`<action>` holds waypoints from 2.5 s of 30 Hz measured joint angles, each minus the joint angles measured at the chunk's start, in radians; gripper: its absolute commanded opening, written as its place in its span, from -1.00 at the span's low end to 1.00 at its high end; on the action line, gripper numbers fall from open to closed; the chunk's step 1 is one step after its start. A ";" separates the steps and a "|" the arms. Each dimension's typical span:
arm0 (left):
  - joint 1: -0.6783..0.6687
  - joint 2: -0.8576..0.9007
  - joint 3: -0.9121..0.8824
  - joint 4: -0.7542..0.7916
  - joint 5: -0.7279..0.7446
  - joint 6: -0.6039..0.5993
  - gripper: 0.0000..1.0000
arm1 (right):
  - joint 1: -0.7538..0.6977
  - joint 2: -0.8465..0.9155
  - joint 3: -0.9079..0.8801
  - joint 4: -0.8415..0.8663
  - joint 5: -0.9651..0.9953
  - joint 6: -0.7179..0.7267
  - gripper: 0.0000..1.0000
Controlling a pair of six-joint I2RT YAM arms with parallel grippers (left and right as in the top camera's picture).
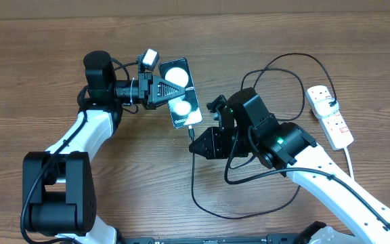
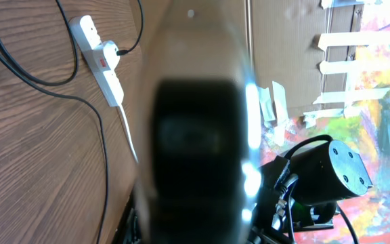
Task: Plug charger to phone and switch on socket
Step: 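Align the USB-C plug under the phone's bottom port with the right gripper, then push the USB-C plug up into the phone port with the right gripper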
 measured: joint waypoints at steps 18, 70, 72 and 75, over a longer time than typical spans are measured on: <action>-0.016 0.000 0.000 0.003 -0.023 -0.001 -0.92 | 0.000 0.000 0.000 0.011 -0.003 0.003 -0.92; -0.012 0.000 0.014 0.040 -0.045 0.024 -0.92 | -0.020 0.008 -0.007 0.116 0.109 -0.204 -0.92; -0.009 0.000 0.015 0.041 -0.051 0.026 -0.91 | -0.020 0.008 -0.007 0.121 0.127 -0.220 -0.92; -0.008 0.000 0.017 0.042 -0.070 0.031 -0.92 | -0.019 0.008 -0.007 0.134 0.158 -0.238 -0.92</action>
